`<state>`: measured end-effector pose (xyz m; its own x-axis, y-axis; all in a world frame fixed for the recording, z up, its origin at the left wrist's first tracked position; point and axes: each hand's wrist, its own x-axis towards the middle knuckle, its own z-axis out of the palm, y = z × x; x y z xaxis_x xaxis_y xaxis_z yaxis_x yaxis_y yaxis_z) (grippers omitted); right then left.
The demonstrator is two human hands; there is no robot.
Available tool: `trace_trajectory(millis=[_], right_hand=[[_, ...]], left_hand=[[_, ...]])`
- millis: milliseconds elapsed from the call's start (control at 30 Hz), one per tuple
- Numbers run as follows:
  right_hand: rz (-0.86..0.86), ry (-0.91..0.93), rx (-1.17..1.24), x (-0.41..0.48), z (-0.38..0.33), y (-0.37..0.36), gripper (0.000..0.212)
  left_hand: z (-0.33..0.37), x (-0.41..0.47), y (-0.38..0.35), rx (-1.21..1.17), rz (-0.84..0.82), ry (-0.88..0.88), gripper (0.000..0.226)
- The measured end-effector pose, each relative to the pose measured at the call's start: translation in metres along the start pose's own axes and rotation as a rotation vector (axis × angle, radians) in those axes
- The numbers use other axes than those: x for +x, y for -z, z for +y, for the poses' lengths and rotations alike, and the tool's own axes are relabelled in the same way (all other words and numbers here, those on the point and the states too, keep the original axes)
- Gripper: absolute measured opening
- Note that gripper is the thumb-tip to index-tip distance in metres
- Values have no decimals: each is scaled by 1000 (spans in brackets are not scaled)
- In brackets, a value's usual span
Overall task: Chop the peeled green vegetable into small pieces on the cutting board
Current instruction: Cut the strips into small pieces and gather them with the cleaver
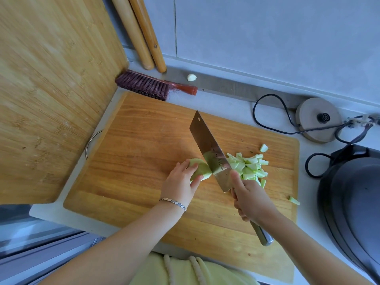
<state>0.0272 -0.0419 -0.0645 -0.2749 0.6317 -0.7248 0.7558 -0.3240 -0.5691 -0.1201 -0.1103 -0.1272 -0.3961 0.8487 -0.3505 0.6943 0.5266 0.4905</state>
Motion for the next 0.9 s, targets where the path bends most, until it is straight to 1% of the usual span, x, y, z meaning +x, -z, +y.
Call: trace_trajectory(millis=[167, 367, 567, 767, 833, 900], right_hand=[[5, 12, 2, -2, -1, -1, 55], [-8, 6, -59, -1, -4, 0, 55], [-6, -15, -187, -2, 11, -1, 57], [54, 13, -121, 21, 19, -31, 52], [59, 3, -65, 24, 21, -33, 53], [31, -34, 41, 24, 21, -28, 55]], left_hand=[[0, -1, 0, 12, -3, -2, 45], [0, -2, 1, 15, -10, -2, 45], [2, 0, 1, 3, -15, -5, 45], [2, -1, 0, -20, 8, 0, 44], [1, -1, 1, -25, 19, -2, 44], [0, -1, 1, -25, 19, -10, 44]])
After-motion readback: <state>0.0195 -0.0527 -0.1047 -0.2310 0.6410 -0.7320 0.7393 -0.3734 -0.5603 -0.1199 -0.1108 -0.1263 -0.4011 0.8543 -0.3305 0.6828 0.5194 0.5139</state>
